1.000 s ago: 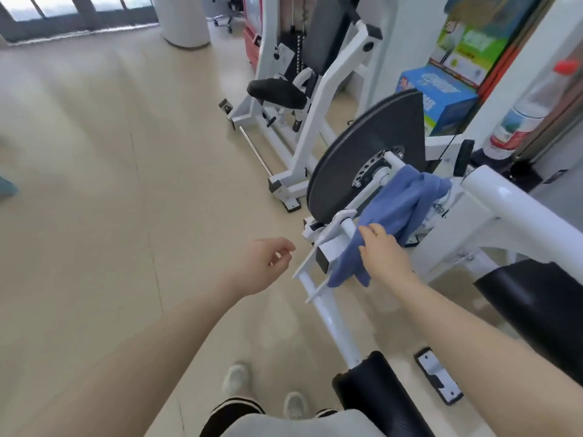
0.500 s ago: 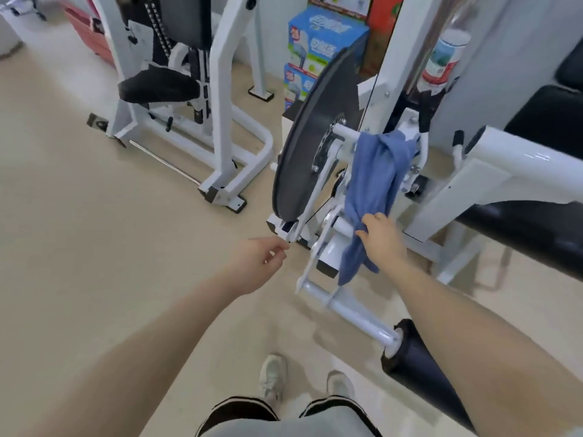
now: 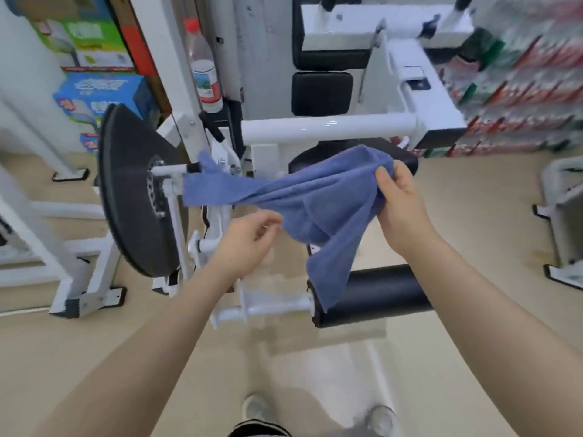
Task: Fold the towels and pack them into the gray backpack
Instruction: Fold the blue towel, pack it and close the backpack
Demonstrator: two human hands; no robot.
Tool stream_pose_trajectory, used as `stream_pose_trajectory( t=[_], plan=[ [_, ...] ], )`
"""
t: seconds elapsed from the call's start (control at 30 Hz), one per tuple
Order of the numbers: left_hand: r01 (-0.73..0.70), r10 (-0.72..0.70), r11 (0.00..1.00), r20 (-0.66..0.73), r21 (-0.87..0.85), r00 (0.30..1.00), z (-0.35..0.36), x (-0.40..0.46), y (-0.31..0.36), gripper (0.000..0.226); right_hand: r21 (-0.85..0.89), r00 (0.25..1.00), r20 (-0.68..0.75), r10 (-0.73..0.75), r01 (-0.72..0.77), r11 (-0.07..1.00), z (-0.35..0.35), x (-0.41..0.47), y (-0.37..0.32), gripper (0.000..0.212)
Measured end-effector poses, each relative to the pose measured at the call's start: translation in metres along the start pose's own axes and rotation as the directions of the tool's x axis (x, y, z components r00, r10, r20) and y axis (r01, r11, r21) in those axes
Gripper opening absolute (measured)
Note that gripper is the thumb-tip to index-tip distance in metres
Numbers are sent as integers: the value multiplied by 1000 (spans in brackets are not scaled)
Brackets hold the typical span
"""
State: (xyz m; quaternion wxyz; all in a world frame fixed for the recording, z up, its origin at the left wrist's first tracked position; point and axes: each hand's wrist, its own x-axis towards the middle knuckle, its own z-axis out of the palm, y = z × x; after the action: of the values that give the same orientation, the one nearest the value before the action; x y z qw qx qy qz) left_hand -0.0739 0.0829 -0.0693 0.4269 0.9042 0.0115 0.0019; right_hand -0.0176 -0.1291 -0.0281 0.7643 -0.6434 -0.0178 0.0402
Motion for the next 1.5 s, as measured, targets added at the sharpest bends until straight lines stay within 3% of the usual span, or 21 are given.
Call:
stream_pose_trajectory(
  t=[0.17, 0.37, 0.53, 0.7, 0.83, 0.97, 1.17, 1.27, 1.5],
  plan=[
    [-173, 174, 985, 53, -21, 983, 72, 0, 80, 20, -123, 993, -108, -46, 32, 992, -104, -29, -15, 11],
    [-240, 244, 969, 79, -56, 967, 195, -10, 175, 22, -236, 986, -120, -120, 89, 968, -241, -62, -45, 16],
    [-292, 299, 954, 180, -66, 937, 296, -10, 259, 23, -335, 977, -143, -161, 106, 936, -353, -81, -75, 17],
    [-320, 324, 946, 275, -60, 905, 372, 19, 322, 24, -524, 975, -166, -145, 37, 851, -457, -74, -80, 11],
    [-348, 349, 935, 327, -62, 878, 429, 59, 355, 23, -605, 947, -304, -106, -106, 789, -535, -54, -65, 13],
    [-357, 360, 931, 382, -82, 851, 491, 118, 381, 23, -747, 917, -383, -112, -236, 621, -606, -13, -48, 14],
    [-384, 382, 919, 457, -94, 803, 580, 247, 436, 25, -858, 971, -236, 36, -226, 461, -706, 98, -64, 16],
    [-372, 374, 923, 447, -95, 813, 606, 315, 465, 23, -841, 974, -210, 84, -224, 492, -747, 163, -86, 16],
    [-390, 409, 912, 386, -131, 827, 656, 451, 525, 32, -645, 990, -70, 121, -138, 752, -825, 301, -127, 26]
  ],
)
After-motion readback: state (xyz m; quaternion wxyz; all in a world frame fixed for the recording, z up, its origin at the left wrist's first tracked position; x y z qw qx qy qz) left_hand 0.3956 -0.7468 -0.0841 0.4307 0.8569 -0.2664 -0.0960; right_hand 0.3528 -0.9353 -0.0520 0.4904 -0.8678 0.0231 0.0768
